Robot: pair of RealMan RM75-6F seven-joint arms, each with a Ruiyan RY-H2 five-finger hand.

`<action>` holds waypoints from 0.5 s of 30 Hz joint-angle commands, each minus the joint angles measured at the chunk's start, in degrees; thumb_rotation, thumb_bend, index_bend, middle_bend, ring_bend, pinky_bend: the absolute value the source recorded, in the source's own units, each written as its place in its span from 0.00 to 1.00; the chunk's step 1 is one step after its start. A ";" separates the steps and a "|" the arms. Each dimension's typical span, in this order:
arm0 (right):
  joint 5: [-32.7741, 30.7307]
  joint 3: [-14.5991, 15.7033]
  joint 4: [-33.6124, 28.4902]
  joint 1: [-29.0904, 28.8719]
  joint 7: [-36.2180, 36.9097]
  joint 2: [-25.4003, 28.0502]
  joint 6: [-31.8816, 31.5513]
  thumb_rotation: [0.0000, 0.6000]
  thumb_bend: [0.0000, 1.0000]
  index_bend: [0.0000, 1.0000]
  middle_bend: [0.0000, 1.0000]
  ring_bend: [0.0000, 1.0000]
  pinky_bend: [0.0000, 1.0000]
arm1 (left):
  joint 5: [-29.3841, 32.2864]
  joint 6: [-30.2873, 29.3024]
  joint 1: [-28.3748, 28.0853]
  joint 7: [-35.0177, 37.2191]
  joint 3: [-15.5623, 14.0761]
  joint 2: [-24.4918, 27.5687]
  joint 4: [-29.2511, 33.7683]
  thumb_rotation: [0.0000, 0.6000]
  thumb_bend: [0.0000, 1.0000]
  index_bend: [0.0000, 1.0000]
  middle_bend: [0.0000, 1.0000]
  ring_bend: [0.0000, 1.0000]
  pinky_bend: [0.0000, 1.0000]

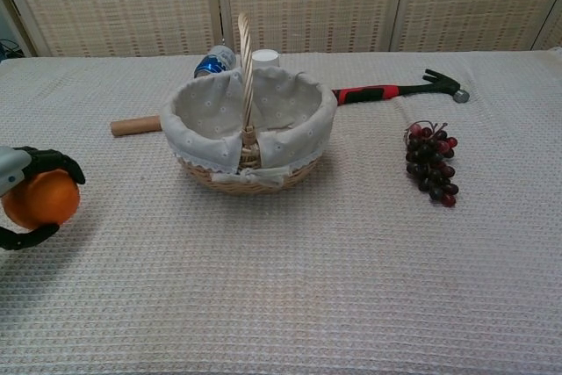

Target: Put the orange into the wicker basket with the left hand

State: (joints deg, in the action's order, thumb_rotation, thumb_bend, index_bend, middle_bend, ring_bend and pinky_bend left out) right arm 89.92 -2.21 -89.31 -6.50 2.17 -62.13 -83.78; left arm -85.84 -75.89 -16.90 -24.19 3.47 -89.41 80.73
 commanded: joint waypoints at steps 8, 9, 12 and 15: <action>0.21 0.27 -0.18 -0.01 0.04 0.28 0.17 1.00 0.19 0.00 0.00 0.00 0.24 | 5.58 5.90 -10.52 -7.97 12.27 6.57 5.01 1.00 0.43 0.35 0.43 0.56 0.70; 0.17 0.27 -0.20 -0.04 0.01 0.29 0.26 1.00 0.19 0.00 0.00 0.00 0.24 | 6.37 6.68 -11.19 -8.37 12.58 6.37 4.92 1.00 0.43 0.35 0.43 0.56 0.69; -0.06 0.21 -0.23 -0.17 0.02 0.34 0.56 1.00 0.19 0.00 0.00 0.00 0.24 | 8.32 8.22 -12.90 -9.30 13.08 5.36 5.09 1.00 0.43 0.35 0.43 0.56 0.69; -0.06 0.25 -0.28 -0.21 0.05 0.38 0.65 1.00 0.19 0.00 0.00 0.00 0.24 | 9.94 9.10 -14.49 -9.88 13.43 3.69 4.90 1.00 0.44 0.35 0.43 0.56 0.69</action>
State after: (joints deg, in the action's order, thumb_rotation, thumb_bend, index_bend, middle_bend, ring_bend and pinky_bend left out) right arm 89.87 -1.96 -89.59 -6.71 2.21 -61.75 -83.13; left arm -76.64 -67.33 -30.69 -33.65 16.56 -84.99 85.72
